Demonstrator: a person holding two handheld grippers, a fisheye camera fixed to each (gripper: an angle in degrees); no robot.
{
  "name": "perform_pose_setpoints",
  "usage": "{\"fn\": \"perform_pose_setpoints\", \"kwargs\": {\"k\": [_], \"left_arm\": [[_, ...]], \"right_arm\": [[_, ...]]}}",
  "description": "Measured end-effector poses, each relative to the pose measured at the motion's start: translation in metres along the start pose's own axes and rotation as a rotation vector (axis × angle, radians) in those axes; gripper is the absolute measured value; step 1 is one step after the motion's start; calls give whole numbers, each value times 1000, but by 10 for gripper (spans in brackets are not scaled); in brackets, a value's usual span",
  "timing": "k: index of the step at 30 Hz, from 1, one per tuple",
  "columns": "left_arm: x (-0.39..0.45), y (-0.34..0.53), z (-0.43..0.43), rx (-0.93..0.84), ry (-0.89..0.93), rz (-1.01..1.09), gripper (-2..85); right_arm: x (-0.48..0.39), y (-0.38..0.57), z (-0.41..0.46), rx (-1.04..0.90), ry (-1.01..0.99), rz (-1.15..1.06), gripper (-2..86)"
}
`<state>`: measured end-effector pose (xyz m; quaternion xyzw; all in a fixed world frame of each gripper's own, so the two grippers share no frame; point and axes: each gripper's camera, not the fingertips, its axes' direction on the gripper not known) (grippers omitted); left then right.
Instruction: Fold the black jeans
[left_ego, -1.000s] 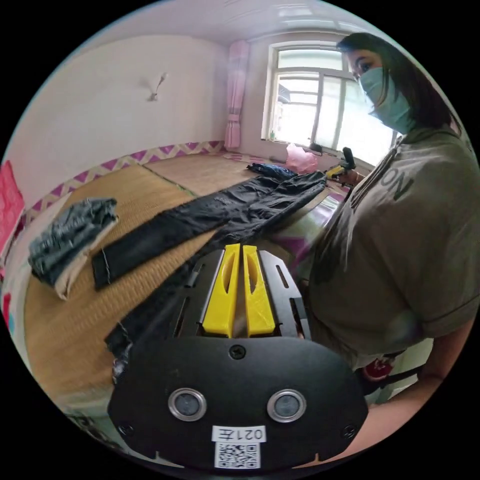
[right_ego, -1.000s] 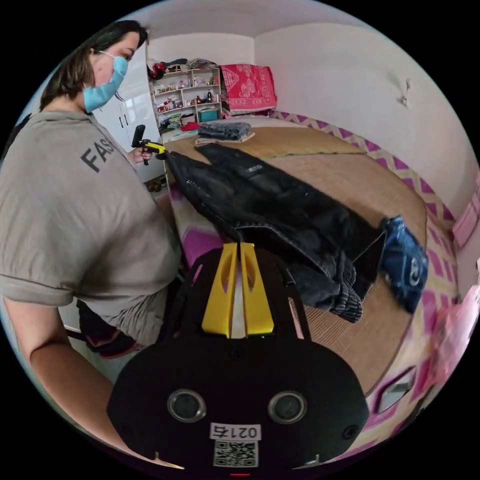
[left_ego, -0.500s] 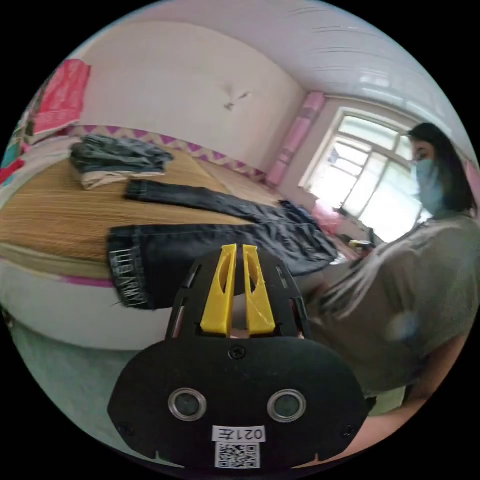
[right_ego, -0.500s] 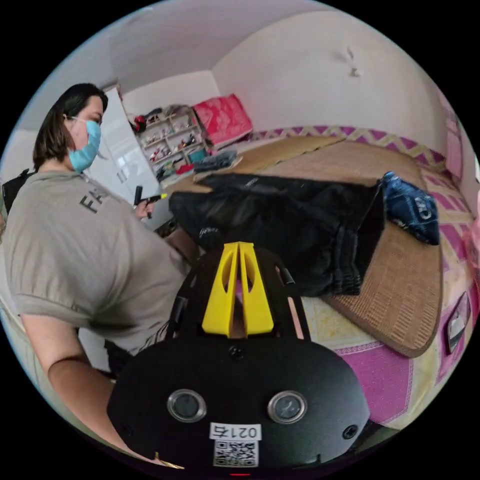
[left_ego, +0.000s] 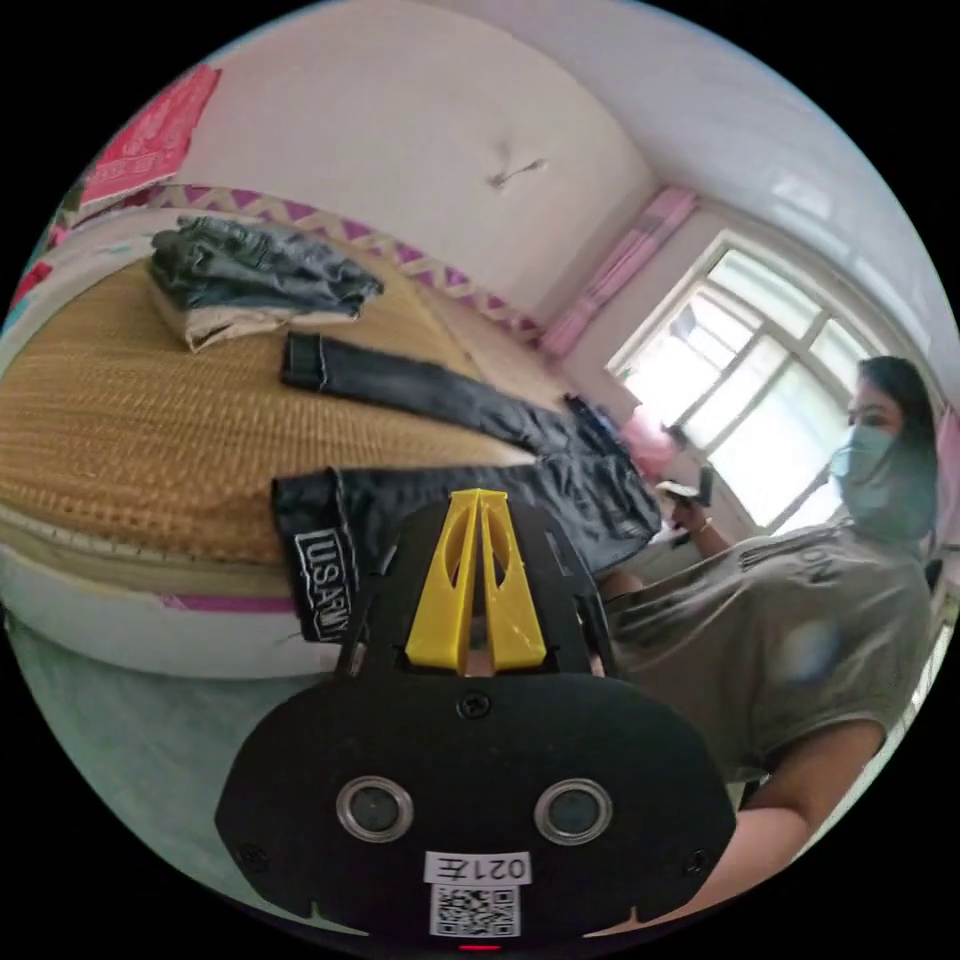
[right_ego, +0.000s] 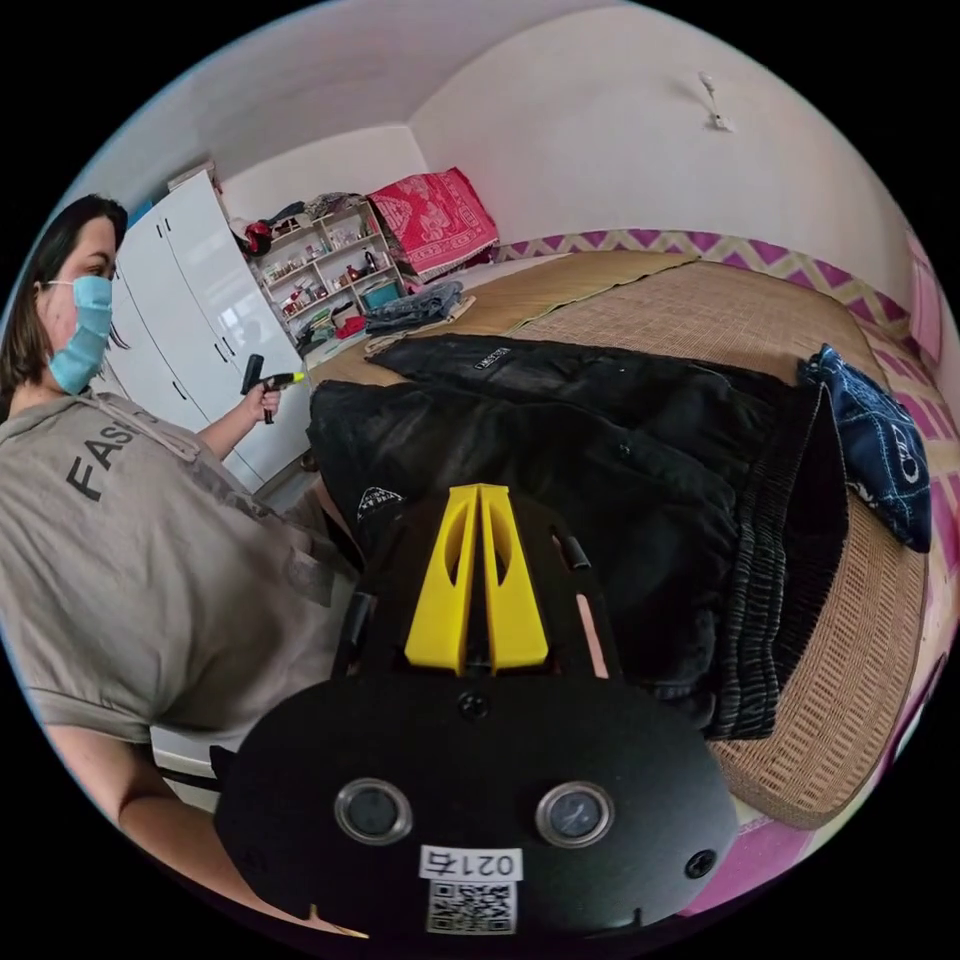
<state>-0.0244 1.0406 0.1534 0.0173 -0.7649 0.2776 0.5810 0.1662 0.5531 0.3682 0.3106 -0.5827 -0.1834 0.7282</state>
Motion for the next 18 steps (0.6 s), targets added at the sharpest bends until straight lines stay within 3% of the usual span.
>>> {"fn": "perform_pose_setpoints", "kwargs": {"k": [2, 5, 18], "left_arm": [[-10, -9, 2, -29, -119, -40, -9], [-39, -11, 59, -295, -245, -97, -10], [-83, -85, 148, -459, -406, -56, -9]], "right_arm": [[-4, 3, -2, 2, 7, -1, 118], [-4, 11, -5, 21, 4, 25, 113], [-1, 19, -25, 40, 149, 137, 67]]}}
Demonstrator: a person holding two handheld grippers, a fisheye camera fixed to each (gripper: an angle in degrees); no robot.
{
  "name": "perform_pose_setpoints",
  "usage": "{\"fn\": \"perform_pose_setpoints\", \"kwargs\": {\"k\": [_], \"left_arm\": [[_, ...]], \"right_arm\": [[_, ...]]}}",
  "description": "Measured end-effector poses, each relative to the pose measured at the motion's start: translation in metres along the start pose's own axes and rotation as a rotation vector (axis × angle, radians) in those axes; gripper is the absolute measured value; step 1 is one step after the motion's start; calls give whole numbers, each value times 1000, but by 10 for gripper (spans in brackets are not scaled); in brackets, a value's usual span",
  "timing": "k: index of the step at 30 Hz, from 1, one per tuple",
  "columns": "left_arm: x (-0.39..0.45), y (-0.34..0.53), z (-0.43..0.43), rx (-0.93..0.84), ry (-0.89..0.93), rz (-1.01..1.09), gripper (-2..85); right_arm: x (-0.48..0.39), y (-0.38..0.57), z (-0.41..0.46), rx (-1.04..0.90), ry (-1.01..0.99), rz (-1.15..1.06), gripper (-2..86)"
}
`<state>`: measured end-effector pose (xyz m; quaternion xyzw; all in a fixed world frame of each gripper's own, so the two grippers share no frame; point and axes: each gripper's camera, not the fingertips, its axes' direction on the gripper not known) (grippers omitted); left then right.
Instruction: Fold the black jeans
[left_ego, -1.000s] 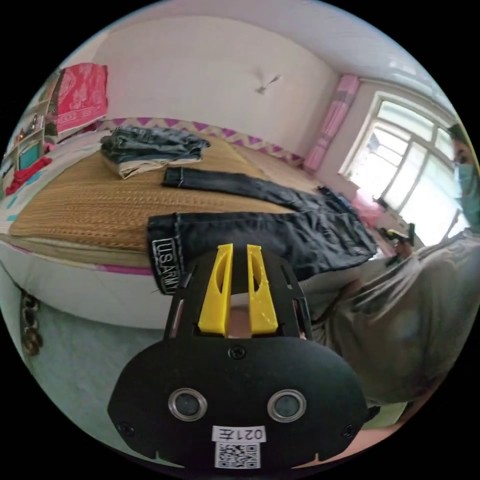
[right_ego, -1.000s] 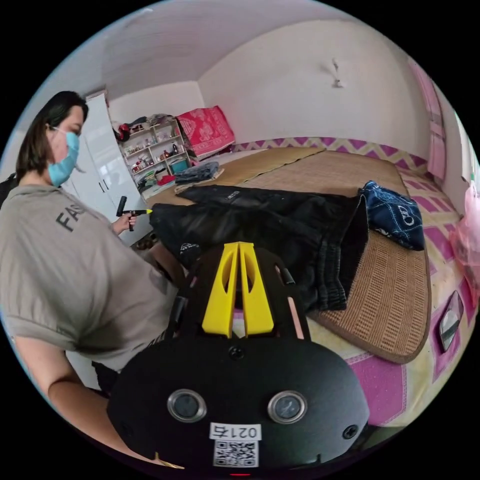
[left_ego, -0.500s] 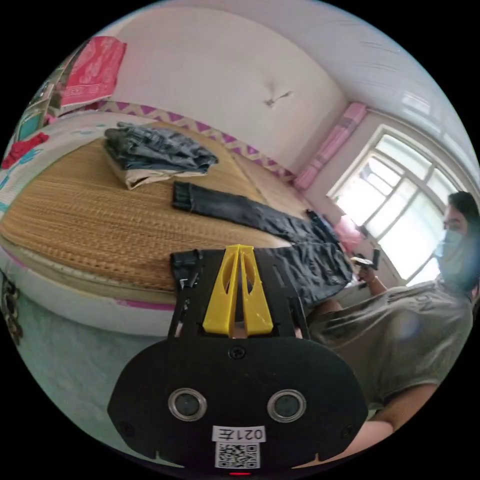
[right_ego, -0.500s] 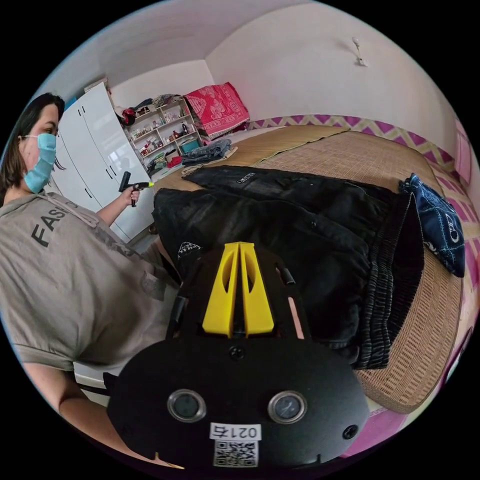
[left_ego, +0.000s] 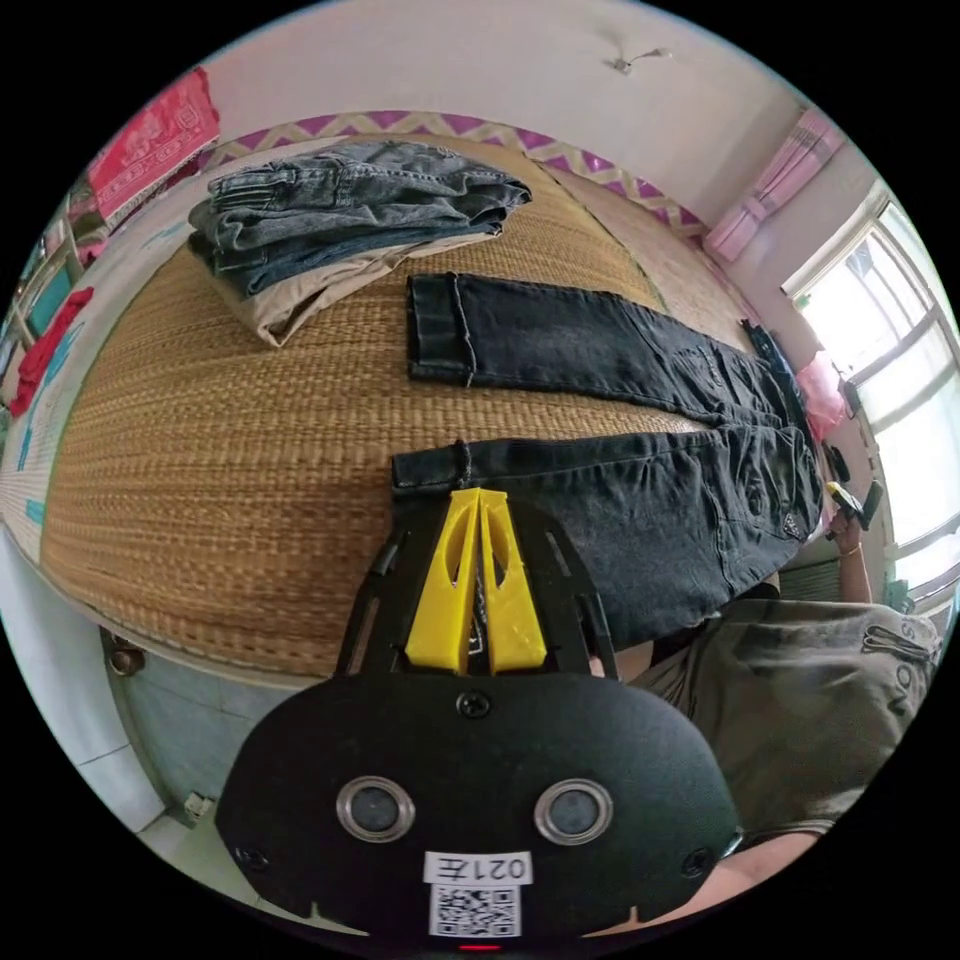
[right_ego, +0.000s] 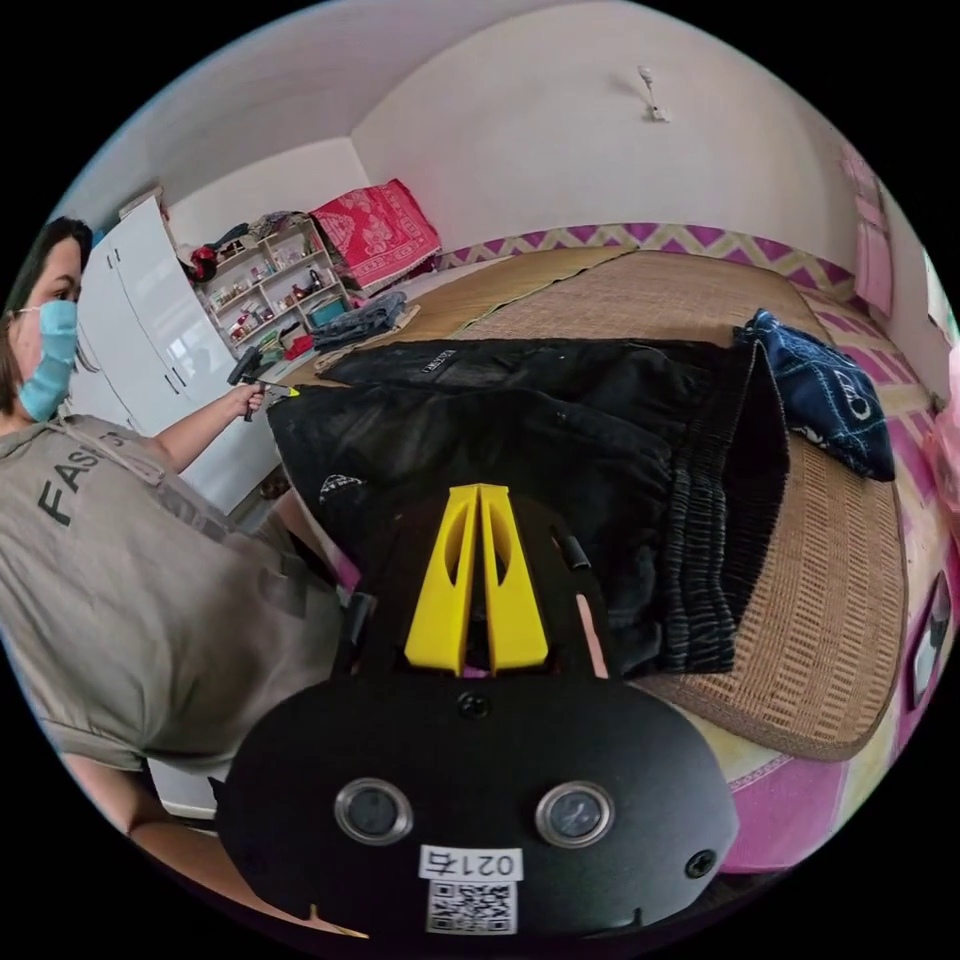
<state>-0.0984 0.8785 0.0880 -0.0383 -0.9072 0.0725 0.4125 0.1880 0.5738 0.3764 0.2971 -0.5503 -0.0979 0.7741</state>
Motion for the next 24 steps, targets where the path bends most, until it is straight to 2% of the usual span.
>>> {"fn": "perform_pose_setpoints", "kwargs": {"k": [6, 8, 12, 13, 17, 18, 20, 22, 24], "left_arm": [[-21, -9, 15, 1, 63, -56, -9], [-26, -2, 17, 25, 97, -84, -9], [9, 24, -25, 345, 207, -29, -9], [28, 22, -31, 367, 201, 5, -9], [100, -14, -5, 242, 97, 143, -9], [123, -29, 10, 205, 50, 168, -9], [156, -51, 29, 203, -4, 213, -9], [190, -86, 60, 182, -49, 238, -9], [207, -113, 91, 124, -59, 248, -9]], "right_arm": [[30, -21, 24, -5, 171, 122, 28], [50, -21, 57, -173, 278, 193, 7], [41, -22, 68, -208, 289, 199, -2], [34, -28, 73, -246, 310, 192, -3], [15, -73, 98, -461, 362, 108, -6], [11, -81, 99, -461, 389, 83, -7], [-2, -115, 80, -231, 458, 42, -9], [1, -143, 82, -127, 398, 36, -9], [7, -176, 104, -105, 344, 7, -9]]}}
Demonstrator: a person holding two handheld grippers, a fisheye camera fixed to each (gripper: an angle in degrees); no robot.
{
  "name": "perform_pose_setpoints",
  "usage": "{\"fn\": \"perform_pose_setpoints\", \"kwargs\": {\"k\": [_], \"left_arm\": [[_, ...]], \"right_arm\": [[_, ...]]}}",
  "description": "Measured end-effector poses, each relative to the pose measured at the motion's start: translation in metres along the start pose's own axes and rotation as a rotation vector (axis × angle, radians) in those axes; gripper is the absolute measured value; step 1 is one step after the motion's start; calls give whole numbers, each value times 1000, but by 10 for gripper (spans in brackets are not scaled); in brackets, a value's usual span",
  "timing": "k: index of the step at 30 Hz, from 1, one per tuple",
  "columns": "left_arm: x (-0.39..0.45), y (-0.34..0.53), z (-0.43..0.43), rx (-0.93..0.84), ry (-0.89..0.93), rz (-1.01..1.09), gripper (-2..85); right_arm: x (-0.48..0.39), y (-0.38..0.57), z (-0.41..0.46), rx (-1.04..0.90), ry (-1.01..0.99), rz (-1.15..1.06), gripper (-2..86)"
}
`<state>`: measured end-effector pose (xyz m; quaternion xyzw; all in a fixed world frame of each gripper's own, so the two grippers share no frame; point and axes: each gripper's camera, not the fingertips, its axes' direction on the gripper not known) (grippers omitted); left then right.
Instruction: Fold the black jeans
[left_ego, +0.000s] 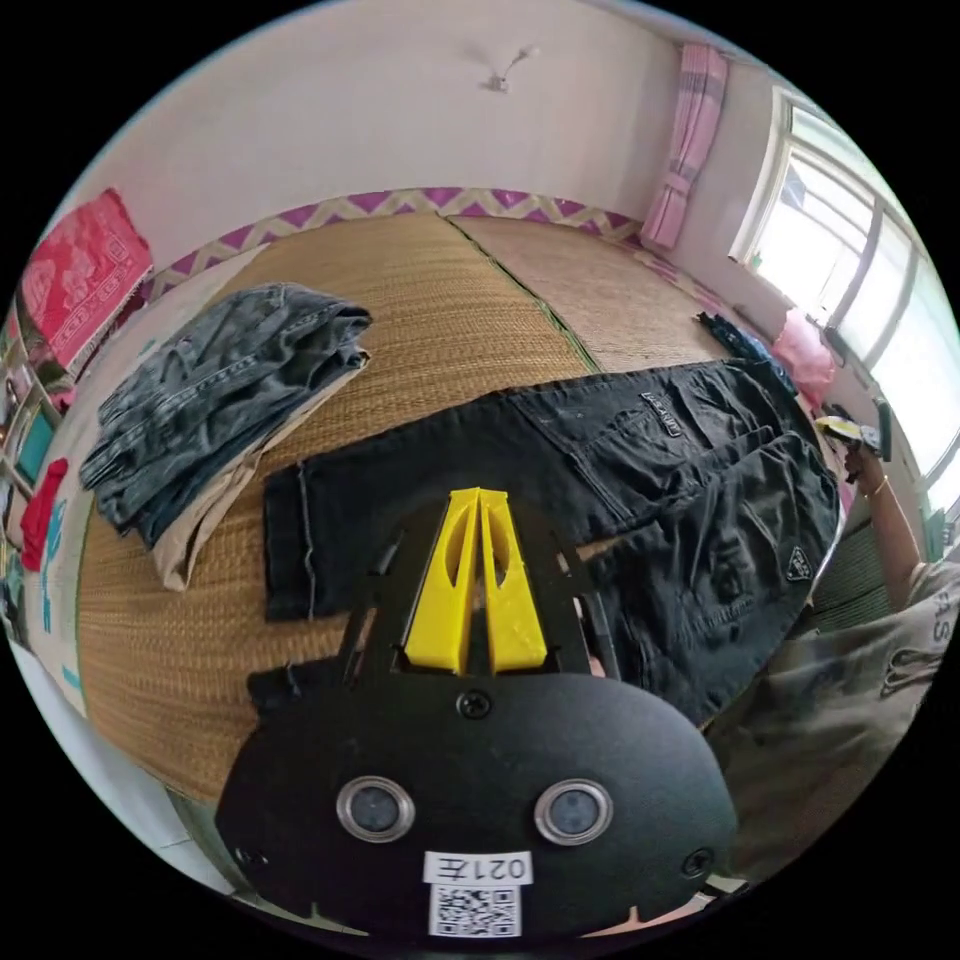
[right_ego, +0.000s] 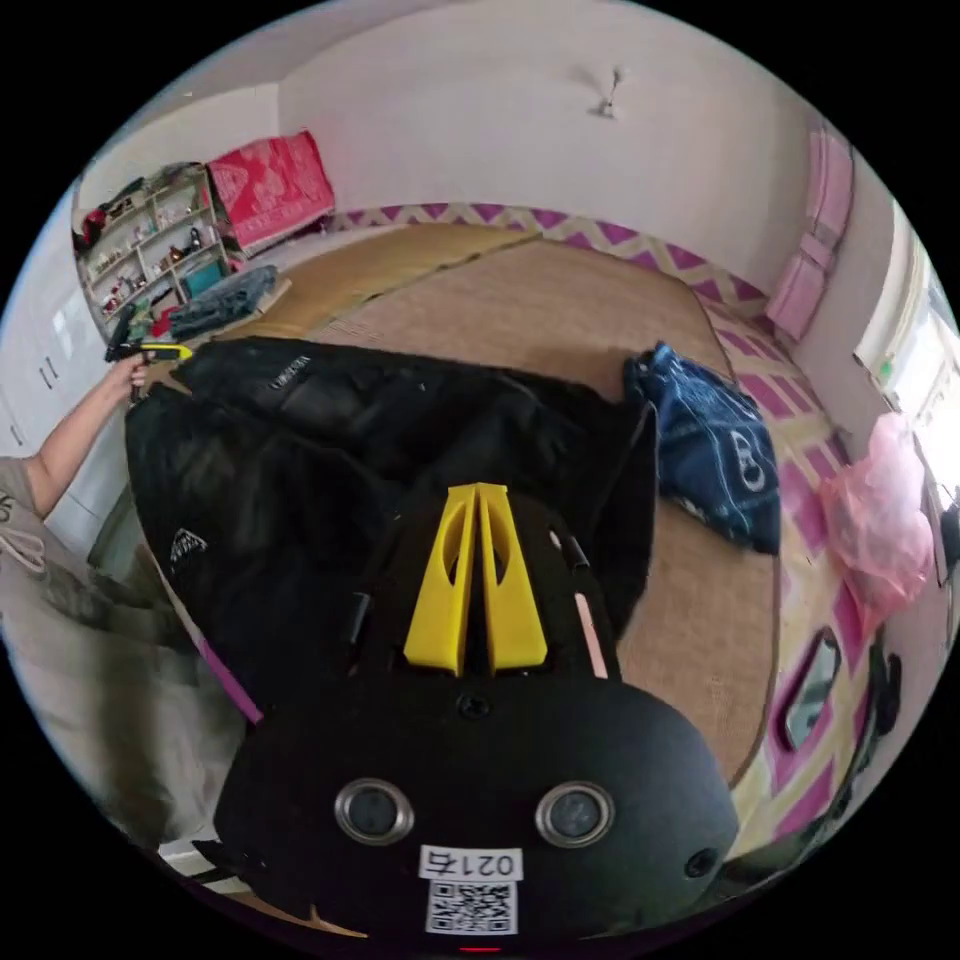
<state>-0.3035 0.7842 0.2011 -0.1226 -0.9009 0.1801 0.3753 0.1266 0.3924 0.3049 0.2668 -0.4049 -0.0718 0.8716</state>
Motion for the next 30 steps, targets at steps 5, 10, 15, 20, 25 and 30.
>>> {"fn": "perform_pose_setpoints", "kwargs": {"k": [5, 10, 15, 20, 25, 30], "left_arm": [[-4, -36, 68, -81, -6, -55, -10], [-37, -55, 94, -88, 127, -145, -9], [-53, -74, 111, -56, 170, -185, -9], [-60, -87, 124, 0, 214, -274, -9], [-27, -72, 77, 164, 281, -210, -9], [66, -45, 28, 98, 168, 40, -10]], "right_arm": [[2, -103, 105, -127, -51, -76, -1], [-4, -168, 198, -332, -34, -127, -3], [7, -200, 222, -264, 11, -46, -8], [-10, -220, 238, -218, 88, -8, -9], [-50, -219, 185, -185, 27, -99, -10], [-138, -182, 157, -276, -102, -309, -9]]}}
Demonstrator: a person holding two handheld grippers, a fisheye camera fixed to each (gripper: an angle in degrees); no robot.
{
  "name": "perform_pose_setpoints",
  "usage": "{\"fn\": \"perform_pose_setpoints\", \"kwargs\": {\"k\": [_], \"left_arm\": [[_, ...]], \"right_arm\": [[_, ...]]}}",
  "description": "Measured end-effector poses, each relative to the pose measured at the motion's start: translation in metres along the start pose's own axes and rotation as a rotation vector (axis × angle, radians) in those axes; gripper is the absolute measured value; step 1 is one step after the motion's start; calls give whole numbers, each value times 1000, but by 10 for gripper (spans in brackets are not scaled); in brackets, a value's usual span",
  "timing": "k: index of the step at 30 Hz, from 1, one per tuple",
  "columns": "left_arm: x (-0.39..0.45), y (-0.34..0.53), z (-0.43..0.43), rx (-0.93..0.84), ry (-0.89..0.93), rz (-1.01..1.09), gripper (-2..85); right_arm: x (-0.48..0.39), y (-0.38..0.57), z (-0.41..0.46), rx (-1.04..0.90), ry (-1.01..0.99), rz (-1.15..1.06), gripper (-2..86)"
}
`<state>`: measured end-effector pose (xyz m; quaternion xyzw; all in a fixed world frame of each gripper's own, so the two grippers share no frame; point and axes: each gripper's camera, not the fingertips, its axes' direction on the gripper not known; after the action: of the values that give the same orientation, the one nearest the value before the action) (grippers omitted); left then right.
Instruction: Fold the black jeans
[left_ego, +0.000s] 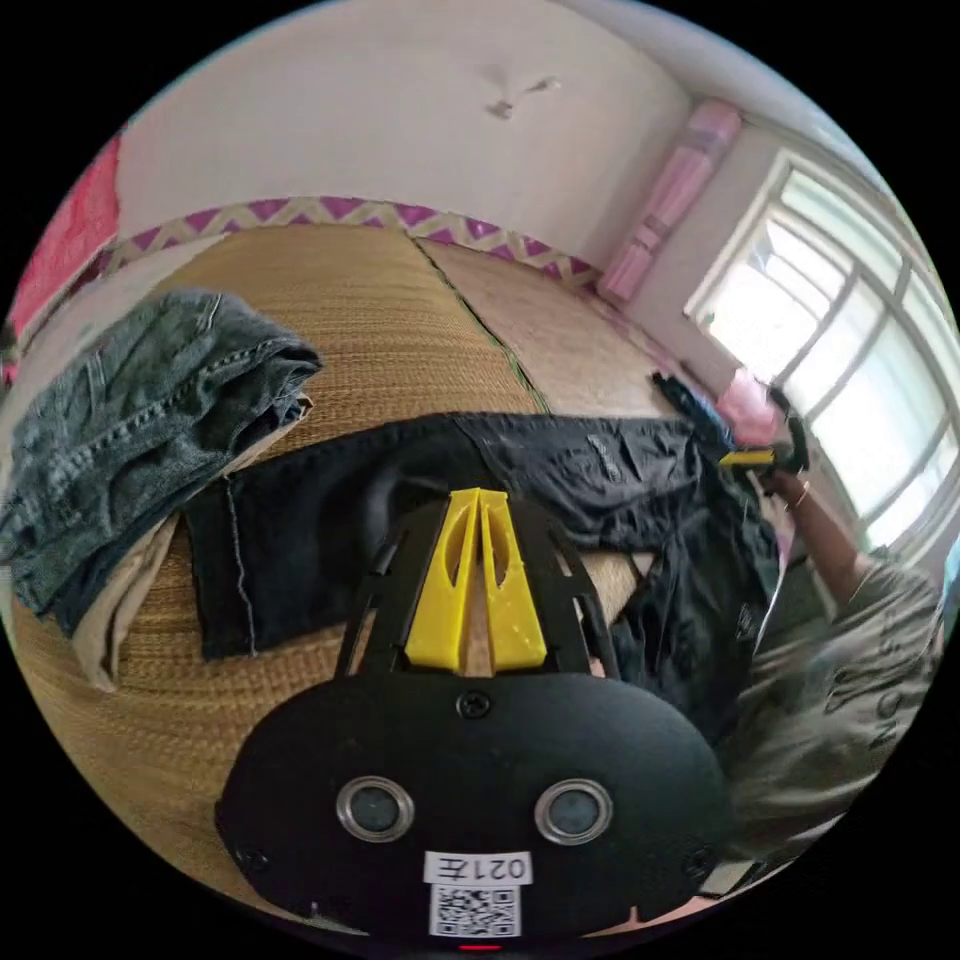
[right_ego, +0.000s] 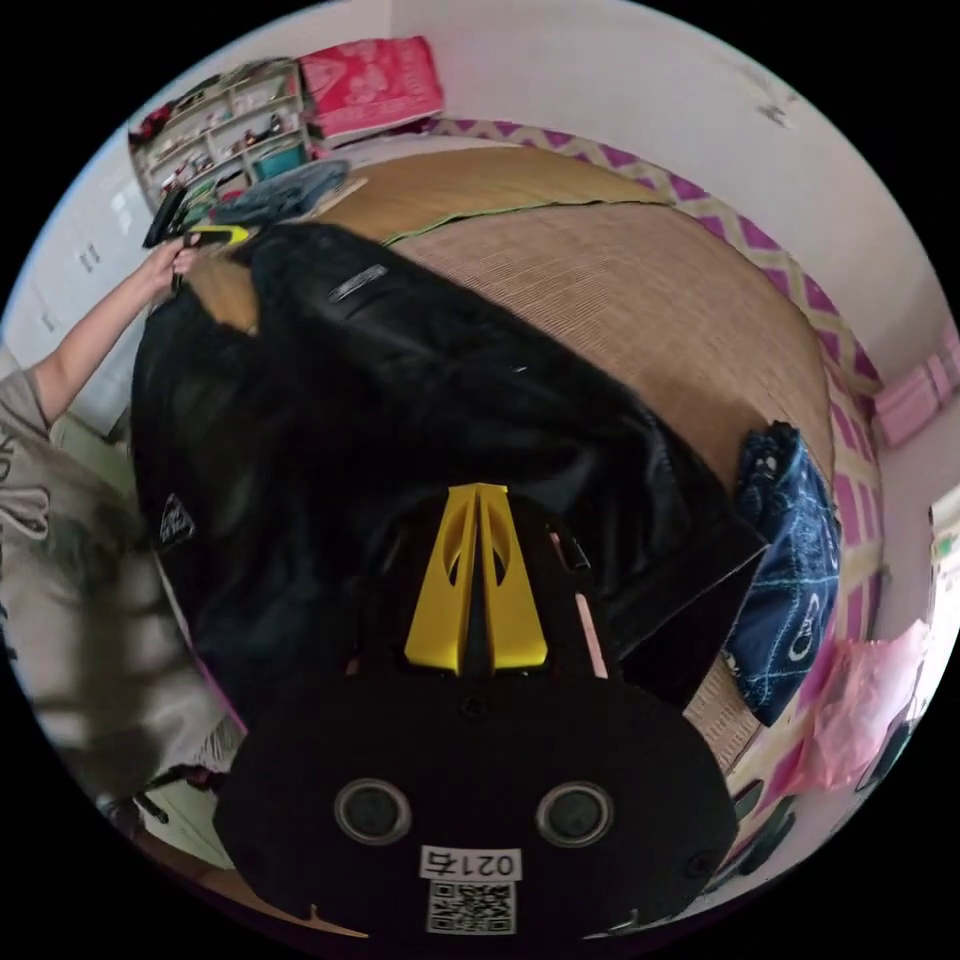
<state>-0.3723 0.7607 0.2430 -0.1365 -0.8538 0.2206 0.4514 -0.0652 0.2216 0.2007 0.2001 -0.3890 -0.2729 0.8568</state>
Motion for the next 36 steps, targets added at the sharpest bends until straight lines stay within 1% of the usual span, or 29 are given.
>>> {"fn": "perform_pose_setpoints", "kwargs": {"k": [2, 5, 7, 8, 9, 10, 11, 12, 13, 15, 16, 17, 19, 24, 27, 30, 32, 34, 36], "left_arm": [[38, 11, 2, -51, -37, 67, -10], [91, 33, 14, -138, -92, 143, -10], [120, 58, 30, -239, -157, 176, -10], [124, 64, 27, -204, -170, 161, -10], [129, 77, 17, -152, -167, 139, -10], [129, 84, 9, -134, -151, 102, -9], [129, 86, 5, -129, -141, 89, -9], [130, 87, -1, -133, -130, 60, -9], [131, 86, -4, -142, -117, 40, -9], [134, 82, -8, -138, -121, 24, -9], [135, 77, -11, -134, -146, 9, -9], [134, 73, -13, -126, -170, 2, -9], [130, 49, -27, -61, -290, -14, -9], [86, -16, -23, -11, -405, -115, -10], [55, -45, -12, 35, -376, -184, -10], [29, -61, 8, -71, -293, -217, -10], [31, -66, 2, -103, -292, -164, -9], [47, -74, -3, -167, -429, -35, -9], [55, -77, -6, -185, -478, 35, -9]], "right_arm": [[-32, 3, 35, -101, 14, -31, -8], [-50, 17, 24, -12, 96, 1, -8], [-50, 16, 11, -52, 70, 11, -8], [-51, 15, 0, -89, 81, 15, -8], [-53, 16, -8, -87, 99, 23, -8], [-61, 22, -30, -33, 121, 32, -8], [-72, 30, -51, 35, 94, 30, -8], [-77, 34, -58, 55, 74, 30, -8], [-89, 40, -61, 39, 45, 25, -8], [-106, 49, -36, -118, 101, -9, -8], [-117, 64, -47, -11, 181, -6, -8], [-120, 75, -53, 12, 203, 8, -8], [-118, 83, -66, 12, 204, 55, -8], [-116, 104, -100, 40, 205, 133, -8], [-108, 114, -116, 75, 198, 185, -8], [-88, 124, -135, 100, 136, 257, -7], [-69, 135, -148, 131, 71, 302, -7], [-55, 144, -157, 155, 24, 329, -7], [-42, 152, -166, 173, -19, 351, -7]]}}
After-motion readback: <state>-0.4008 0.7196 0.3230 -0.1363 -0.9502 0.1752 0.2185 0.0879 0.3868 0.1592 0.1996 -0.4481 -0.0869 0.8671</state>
